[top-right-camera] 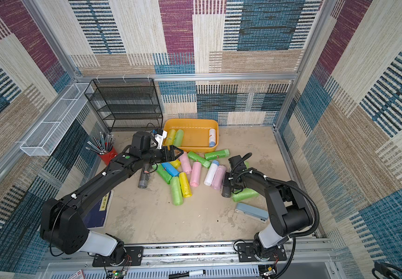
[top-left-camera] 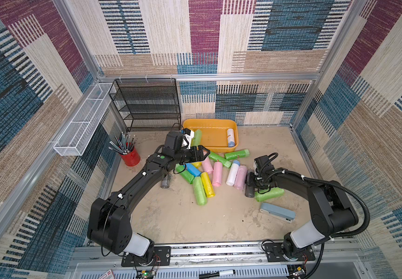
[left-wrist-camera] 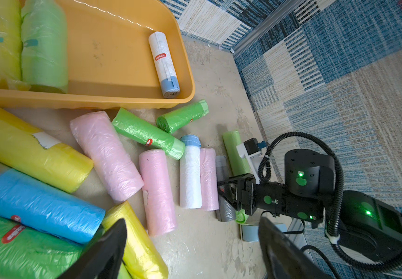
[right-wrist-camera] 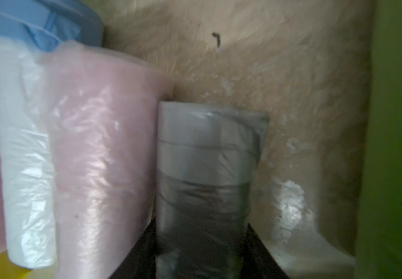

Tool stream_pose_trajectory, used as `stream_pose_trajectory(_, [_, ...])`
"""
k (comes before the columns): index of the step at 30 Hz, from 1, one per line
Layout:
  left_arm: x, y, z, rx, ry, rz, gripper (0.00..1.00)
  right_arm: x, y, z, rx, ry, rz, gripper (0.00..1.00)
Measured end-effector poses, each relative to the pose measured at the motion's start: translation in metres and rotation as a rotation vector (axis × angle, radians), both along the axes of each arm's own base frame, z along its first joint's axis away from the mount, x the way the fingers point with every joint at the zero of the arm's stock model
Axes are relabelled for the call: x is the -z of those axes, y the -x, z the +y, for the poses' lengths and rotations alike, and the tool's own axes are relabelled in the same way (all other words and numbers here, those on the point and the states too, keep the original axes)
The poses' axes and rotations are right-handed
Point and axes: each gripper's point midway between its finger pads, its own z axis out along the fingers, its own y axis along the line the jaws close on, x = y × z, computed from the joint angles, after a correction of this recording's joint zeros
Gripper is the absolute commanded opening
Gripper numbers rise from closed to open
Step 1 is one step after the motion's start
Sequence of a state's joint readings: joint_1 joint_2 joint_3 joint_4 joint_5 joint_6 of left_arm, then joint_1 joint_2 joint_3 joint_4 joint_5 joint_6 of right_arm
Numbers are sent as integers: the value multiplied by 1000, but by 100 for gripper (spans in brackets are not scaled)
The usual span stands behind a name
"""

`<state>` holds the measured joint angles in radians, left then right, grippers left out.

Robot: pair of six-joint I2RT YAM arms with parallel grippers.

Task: Put the roll of trash bags into the storage box
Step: Pick up the roll of trash bags from the center of the board.

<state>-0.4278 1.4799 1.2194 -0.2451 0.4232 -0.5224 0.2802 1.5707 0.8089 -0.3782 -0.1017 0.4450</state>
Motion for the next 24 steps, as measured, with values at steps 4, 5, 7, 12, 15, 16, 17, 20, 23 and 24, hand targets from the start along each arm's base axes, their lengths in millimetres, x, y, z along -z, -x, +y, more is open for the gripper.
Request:
stream_pose_trajectory(4, [-1,1,1,-2,1,-5,86,-2,-2,-3,12,17,-8,42])
stream_pose_trajectory(5, [-1,1,1,-2,0,-4,86,-3,-2,-4,15,23,-12,42])
stream_pose_trajectory(7, [2,2,2,-5,-4,1,86,-8,-2,-5,18,23,-24,42])
stream_pose_trajectory(12, [5,2,2,-5,-6,6,86,-19,-4,-4,20,9,-50,41])
stream_pose_trajectory(15, [4,2,2,-5,-4,2,86,-25,-6,0,15,-14,-60,41])
stream_pose_trajectory(16, [4,2,2,-5,-4,2,86,-28,-7,1,13,-21,-64,41])
stream_pose_trajectory(17, [5,2,2,-5,-5,3,86,-30,-7,3,13,-31,-68,41])
stream_pose_trajectory(20, [7,2,2,-6,-6,6,86,-39,-10,7,9,-56,-79,41])
stream_pose_trajectory(23, [6,2,3,-8,-6,5,86,-52,-14,13,-1,-91,-108,40])
stream_pose_trajectory(24, [7,2,3,-9,-6,5,86,-56,-15,16,-7,-105,-116,40])
